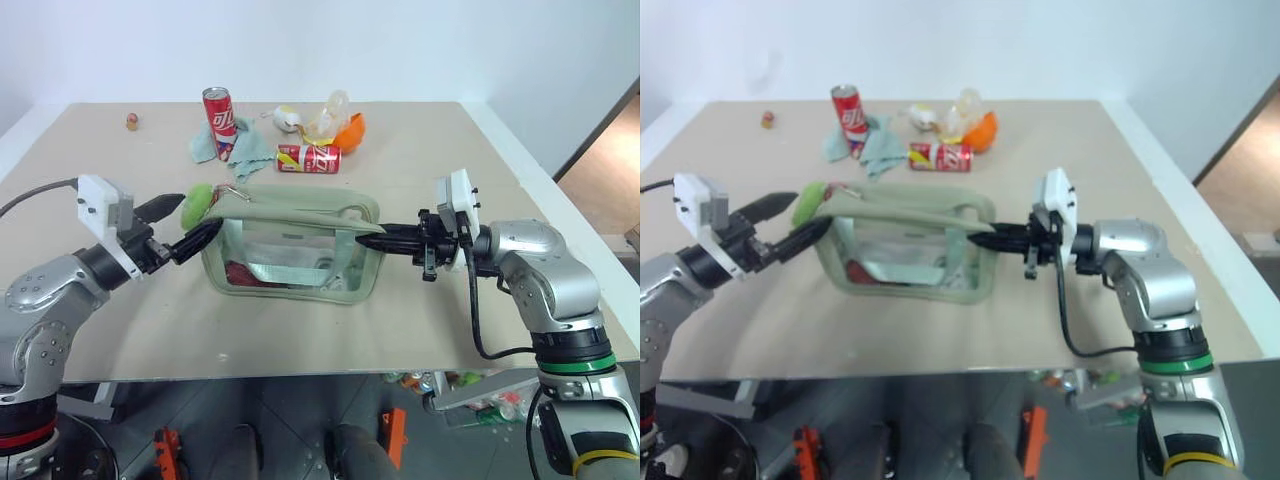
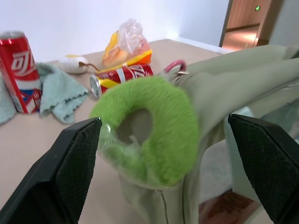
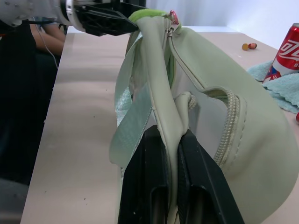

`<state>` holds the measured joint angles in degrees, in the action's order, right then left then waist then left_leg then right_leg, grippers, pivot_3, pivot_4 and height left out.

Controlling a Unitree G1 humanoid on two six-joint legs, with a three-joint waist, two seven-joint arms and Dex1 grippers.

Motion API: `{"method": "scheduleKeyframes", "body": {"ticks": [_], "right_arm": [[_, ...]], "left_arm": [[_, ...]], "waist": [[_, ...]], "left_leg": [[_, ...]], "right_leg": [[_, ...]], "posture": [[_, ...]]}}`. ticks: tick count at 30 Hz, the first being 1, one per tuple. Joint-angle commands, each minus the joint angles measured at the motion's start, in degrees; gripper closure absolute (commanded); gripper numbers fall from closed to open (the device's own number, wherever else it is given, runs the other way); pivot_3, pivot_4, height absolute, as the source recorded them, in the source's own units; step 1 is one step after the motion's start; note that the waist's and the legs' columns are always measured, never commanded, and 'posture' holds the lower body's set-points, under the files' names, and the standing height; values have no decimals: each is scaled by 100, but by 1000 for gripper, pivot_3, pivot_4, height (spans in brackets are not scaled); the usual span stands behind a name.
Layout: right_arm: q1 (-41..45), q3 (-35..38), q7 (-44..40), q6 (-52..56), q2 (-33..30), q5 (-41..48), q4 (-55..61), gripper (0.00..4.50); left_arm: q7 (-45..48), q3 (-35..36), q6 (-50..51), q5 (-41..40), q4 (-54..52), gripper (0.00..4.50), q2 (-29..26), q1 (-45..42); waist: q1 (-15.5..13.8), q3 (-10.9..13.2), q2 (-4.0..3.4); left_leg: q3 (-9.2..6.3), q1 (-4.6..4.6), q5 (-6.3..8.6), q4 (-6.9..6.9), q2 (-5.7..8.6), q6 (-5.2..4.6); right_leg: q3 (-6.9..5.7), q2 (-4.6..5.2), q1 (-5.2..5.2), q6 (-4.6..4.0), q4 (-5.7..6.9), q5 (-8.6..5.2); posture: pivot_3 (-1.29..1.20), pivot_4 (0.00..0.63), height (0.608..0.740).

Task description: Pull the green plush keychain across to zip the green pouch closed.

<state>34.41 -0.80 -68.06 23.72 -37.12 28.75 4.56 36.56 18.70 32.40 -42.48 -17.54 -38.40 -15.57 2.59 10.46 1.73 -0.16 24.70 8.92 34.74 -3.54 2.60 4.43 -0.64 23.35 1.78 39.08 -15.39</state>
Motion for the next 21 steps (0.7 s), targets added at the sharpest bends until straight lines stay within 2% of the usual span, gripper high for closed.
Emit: {"method": "scheduleKeyframes", "body": {"ticks": [1, 6, 8, 13, 19, 21], "right_arm": [[-60, 229, -2, -133, -133, 91, 318, 4469], [-160, 207, -10, -330, -190, -11, 302, 4469], [-200, 200, -8, -371, -200, -18, 316, 4500], [-244, 151, -55, -559, -243, -127, 247, 4500], [-249, 139, -101, -665, -262, -178, 156, 4500], [-259, 147, -106, -693, -264, -193, 139, 4500]], "left_arm": [[290, 77, 46, -210, -28, 0, -99, -110], [420, 170, 309, -527, -101, 0, -124, -106], [416, 290, 493, -788, -114, 553, -138, -120], [434, 618, 1098, -1544, 40, 2284, -255, 6], [491, 665, 1227, -1577, 235, 4186, -343, 33], [531, 587, 1172, -1412, 276, 4363, -394, 75]], "waist": [[1, 0, 0], [4, 0, 0], [3, 0, 0], [5, 0, 0], [5, 0, 0], [4, 0, 0]], "left_leg": [[0, 0, 0, 0, 0, 0], [-1, -4, 0, 1, 0, 0], [0, -4, 0, 2, 0, 0], [-1, -3, 0, 2, 0, 0], [-2, -4, 0, 3, 0, 0], [-2, -4, 0, 3, 0, 0]], "right_leg": [[0, 0, 0, 0, 0, 0], [-1, -1, -3, -1, 0, 1], [-1, 0, -3, -1, 1, 2], [-1, 0, -2, 0, 1, 1], [-2, 0, -3, 0, 1, 2], [-2, 0, -3, -1, 1, 2]], "posture": [[0, 150, 740], [0, 150, 740], [0, 150, 740], [0, 150, 740], [0, 150, 740], [0, 150, 740]]}}
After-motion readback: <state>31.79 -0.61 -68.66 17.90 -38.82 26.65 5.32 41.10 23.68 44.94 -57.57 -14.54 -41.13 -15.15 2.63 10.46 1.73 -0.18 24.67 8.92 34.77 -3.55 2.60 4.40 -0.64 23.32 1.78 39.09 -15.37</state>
